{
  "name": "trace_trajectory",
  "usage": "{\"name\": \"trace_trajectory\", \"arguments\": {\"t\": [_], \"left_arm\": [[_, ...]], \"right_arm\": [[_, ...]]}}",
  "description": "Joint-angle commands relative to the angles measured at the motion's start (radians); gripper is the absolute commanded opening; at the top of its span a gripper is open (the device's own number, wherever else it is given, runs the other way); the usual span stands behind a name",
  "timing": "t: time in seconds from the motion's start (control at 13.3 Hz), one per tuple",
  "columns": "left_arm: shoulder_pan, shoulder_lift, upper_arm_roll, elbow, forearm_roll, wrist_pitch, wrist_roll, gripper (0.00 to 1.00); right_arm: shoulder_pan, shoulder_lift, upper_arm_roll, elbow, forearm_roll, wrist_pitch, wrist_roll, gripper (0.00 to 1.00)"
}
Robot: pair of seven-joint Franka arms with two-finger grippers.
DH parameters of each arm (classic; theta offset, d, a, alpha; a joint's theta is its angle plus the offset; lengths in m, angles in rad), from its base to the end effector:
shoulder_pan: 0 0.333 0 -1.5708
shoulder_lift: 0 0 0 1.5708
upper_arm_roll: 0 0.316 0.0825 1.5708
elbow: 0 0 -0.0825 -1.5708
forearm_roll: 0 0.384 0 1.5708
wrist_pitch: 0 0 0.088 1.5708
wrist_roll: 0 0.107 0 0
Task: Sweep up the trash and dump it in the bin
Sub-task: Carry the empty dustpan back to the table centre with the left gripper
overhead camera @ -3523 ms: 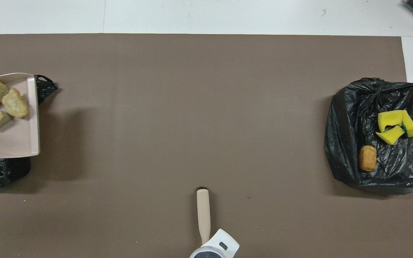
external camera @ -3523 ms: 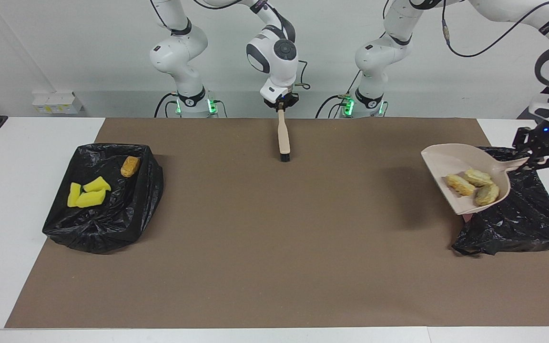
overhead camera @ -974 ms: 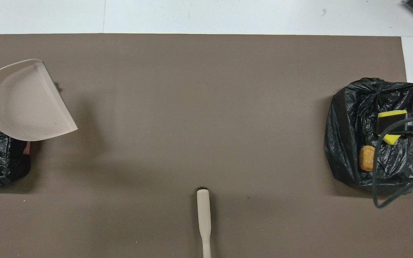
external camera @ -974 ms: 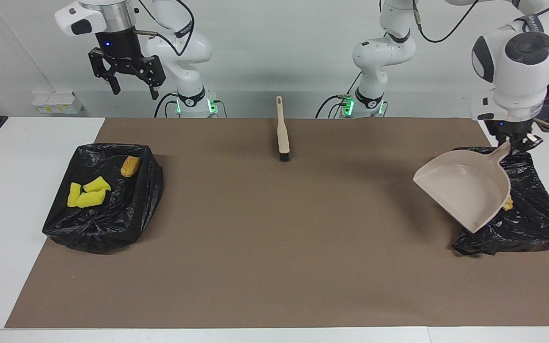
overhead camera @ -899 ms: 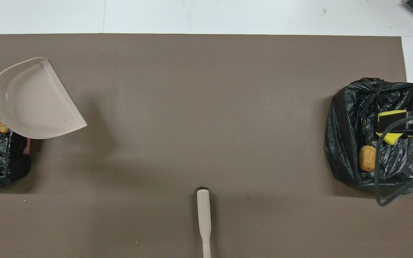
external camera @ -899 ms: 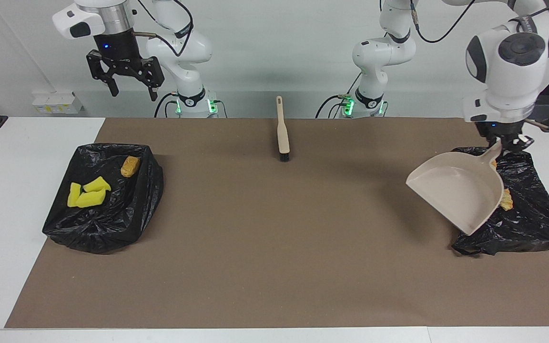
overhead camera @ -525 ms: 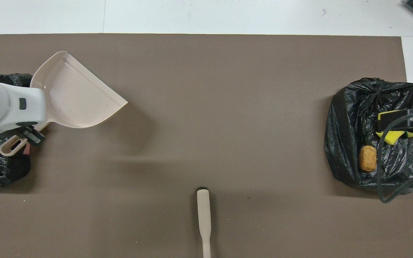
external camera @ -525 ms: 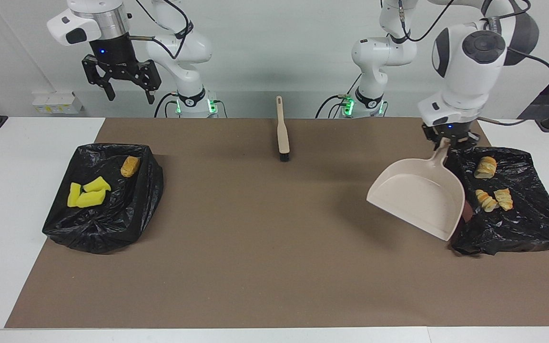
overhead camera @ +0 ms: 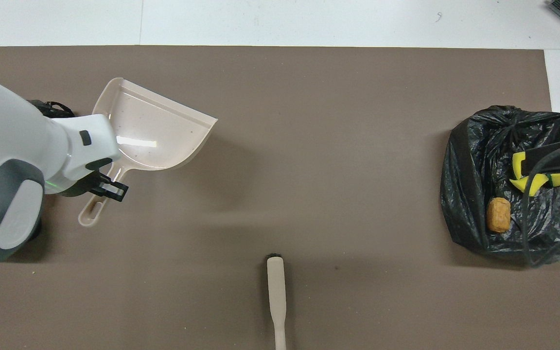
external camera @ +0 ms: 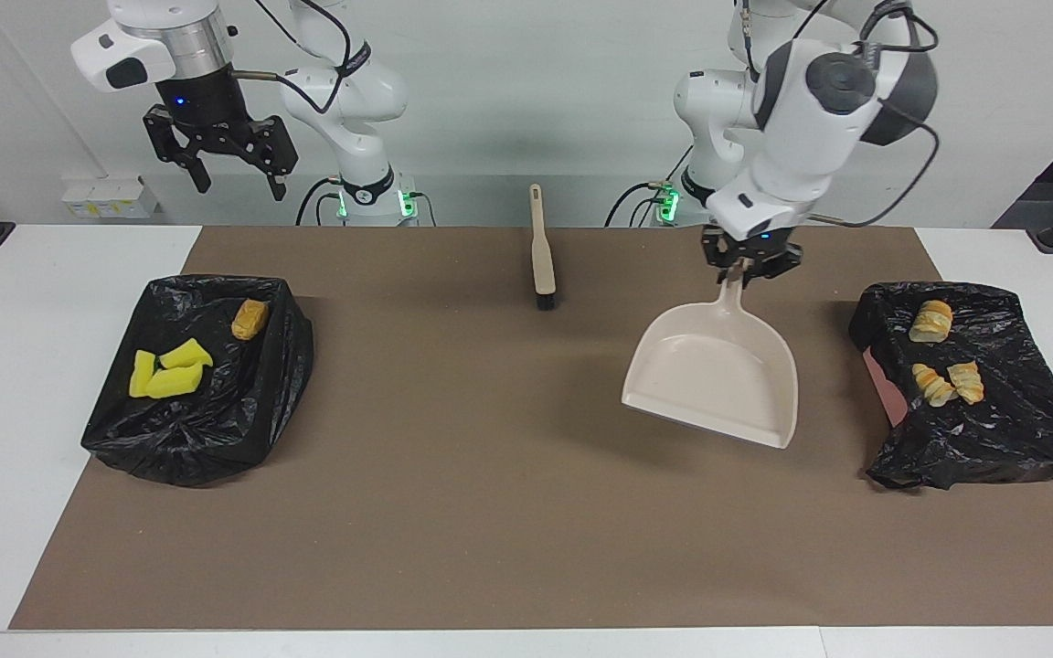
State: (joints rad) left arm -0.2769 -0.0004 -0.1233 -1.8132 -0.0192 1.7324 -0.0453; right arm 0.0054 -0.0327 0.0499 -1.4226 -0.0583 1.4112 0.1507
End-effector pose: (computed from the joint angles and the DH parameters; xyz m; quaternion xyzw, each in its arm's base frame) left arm 0.5096 -0.2175 0.5234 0.9838 -0.1745 -0.0413 0.0003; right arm 0.5248 0.0227 0.6969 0.9981 -0.0526 0.0136 0.0283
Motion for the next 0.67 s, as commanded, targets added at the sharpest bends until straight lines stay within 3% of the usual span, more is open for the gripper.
{"name": "trace_trajectory", "arguments": {"t": [0.0,0.37,0.6], "left_arm": [[-0.099,0.06,0.019,-0.014,-0.014,0.097,-0.14,0.0],[-0.202,0.239,0.019,-0.012,-0.018,0.335,-0.33,0.0],[-0.226,0.284,0.019,-0.026,-0.019,0.395,-0.376,0.0]], "right_arm": [[-0.013,0.043,-0.001,0.069,0.023,-0.031,-0.019,1.0],[-0.004,0.031,0.002,0.06,0.034,-0.015,-0.003,1.0],[-0.005,0.028,-0.001,0.054,0.04,-0.02,-0.003,1.0]]}}
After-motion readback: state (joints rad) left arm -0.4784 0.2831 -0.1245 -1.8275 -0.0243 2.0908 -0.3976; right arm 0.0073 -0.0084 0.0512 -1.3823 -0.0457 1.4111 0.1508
